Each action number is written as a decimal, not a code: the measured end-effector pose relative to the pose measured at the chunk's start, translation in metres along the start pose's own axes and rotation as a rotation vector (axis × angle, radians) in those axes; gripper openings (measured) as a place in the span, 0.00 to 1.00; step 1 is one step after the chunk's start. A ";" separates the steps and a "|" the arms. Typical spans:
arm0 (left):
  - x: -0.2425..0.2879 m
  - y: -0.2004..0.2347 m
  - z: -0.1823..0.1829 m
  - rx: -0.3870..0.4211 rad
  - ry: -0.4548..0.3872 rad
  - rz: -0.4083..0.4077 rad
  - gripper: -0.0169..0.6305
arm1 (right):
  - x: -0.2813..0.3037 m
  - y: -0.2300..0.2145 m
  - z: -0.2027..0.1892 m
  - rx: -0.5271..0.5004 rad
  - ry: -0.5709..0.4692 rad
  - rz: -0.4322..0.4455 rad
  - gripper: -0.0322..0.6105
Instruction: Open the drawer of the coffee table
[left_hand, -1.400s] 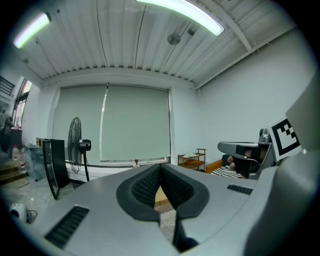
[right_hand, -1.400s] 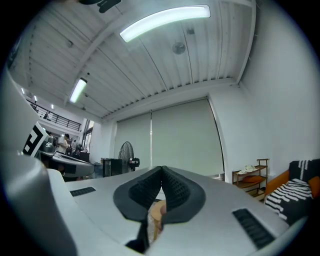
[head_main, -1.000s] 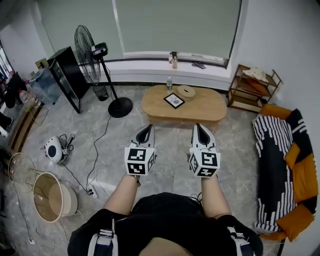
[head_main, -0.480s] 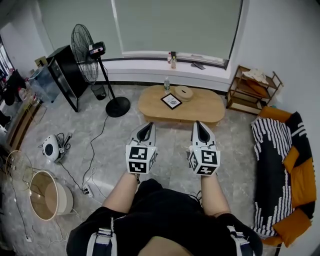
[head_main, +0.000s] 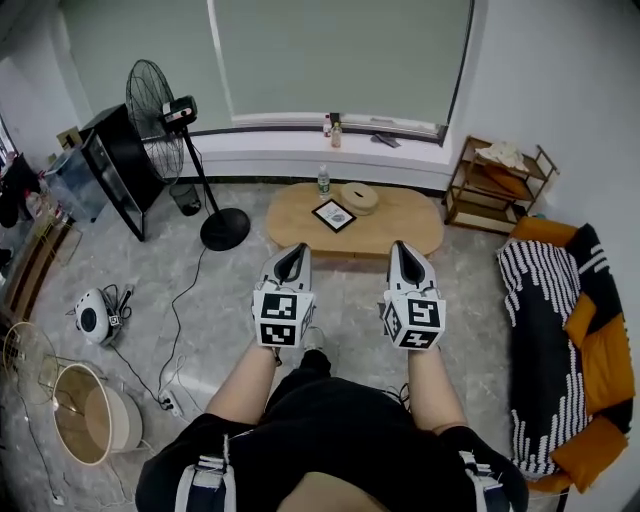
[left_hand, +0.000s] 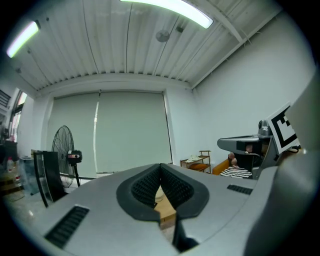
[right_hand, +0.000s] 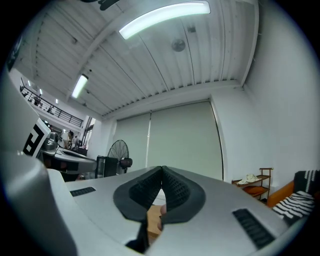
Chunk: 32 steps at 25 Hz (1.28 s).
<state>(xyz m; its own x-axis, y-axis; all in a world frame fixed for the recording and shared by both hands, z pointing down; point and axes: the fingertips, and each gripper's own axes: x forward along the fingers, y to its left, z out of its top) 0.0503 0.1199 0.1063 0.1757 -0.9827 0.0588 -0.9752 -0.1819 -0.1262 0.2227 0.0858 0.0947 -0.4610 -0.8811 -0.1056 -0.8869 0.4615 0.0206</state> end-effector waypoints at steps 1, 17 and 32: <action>0.009 0.003 0.000 -0.006 -0.004 -0.003 0.06 | 0.008 -0.004 0.001 -0.004 -0.004 -0.007 0.07; 0.217 0.118 -0.002 -0.079 0.016 -0.046 0.06 | 0.227 -0.042 -0.031 -0.006 0.073 -0.049 0.07; 0.398 0.270 -0.034 -0.161 0.092 -0.073 0.06 | 0.452 -0.035 -0.074 -0.003 0.168 -0.062 0.07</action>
<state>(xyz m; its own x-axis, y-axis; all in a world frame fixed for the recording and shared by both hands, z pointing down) -0.1473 -0.3193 0.1290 0.2407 -0.9585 0.1531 -0.9706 -0.2371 0.0416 0.0432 -0.3365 0.1203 -0.4038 -0.9128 0.0605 -0.9137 0.4057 0.0221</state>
